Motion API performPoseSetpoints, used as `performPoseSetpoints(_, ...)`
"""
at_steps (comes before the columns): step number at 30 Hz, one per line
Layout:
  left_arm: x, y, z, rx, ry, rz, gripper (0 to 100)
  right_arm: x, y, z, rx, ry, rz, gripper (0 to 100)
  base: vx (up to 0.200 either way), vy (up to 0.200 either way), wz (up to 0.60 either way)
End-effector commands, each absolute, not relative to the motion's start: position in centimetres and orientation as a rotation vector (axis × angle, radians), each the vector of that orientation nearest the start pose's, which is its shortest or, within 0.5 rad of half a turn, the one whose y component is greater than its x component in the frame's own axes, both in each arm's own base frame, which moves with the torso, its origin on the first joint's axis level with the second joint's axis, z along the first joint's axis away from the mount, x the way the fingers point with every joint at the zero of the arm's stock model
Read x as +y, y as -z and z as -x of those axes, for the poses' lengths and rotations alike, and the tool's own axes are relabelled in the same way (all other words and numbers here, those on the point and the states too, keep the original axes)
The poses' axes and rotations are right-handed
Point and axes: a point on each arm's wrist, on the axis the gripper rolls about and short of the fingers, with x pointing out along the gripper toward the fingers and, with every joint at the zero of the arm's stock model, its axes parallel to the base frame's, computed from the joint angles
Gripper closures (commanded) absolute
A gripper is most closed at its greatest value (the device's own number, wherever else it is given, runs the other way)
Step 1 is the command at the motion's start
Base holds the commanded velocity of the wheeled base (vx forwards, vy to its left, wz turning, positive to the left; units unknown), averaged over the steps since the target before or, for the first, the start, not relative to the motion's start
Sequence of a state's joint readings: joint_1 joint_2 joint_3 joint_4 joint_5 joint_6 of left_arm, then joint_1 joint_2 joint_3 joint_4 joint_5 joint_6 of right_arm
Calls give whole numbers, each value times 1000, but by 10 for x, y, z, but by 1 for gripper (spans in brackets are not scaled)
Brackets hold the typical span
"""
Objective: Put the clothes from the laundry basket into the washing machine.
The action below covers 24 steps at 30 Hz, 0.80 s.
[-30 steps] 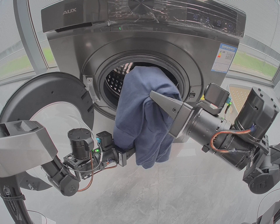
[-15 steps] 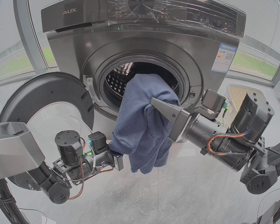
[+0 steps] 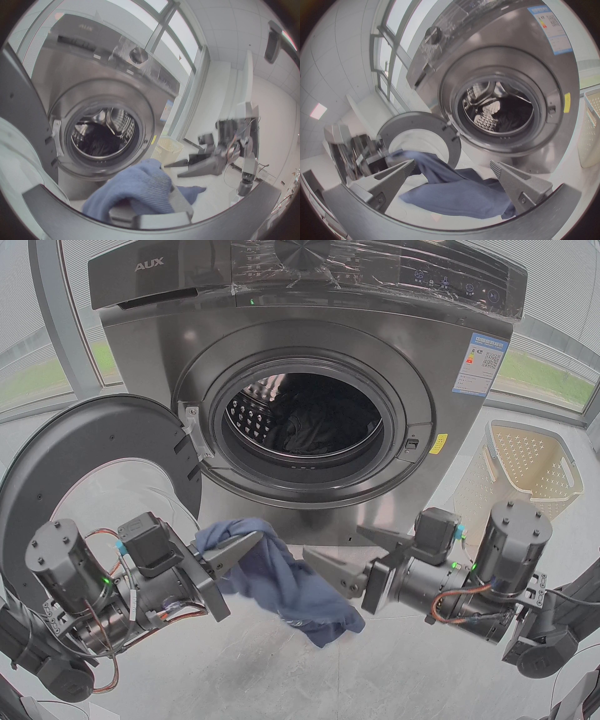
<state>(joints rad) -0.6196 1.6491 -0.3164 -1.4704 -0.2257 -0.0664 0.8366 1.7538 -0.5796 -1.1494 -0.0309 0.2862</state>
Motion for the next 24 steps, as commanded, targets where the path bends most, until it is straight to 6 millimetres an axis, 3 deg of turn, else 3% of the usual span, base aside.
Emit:
performPoseSetpoints(1, -137, -191, -175, -250, 869, 125, 100, 204, -133, -193, 232, -766, -190, 0, 0, 0, 0)
performPoseSetpoints(7, -141, -194, -179, -265, 874, 130, 100, 196, -129, -194, 241, -747, -171, 0, 0, 0, 0)
performPoseSetpoints(15, -138, -196, -179, -274, 865, 136, 100, 196, -130, -195, 235, -747, -167, 0, 0, 0, 0)
performPoseSetpoints(24, -138, -202, -183, -299, 853, 140, 100, 203, -117, -196, 272, -757, -134, 0, 0, 0, 0)
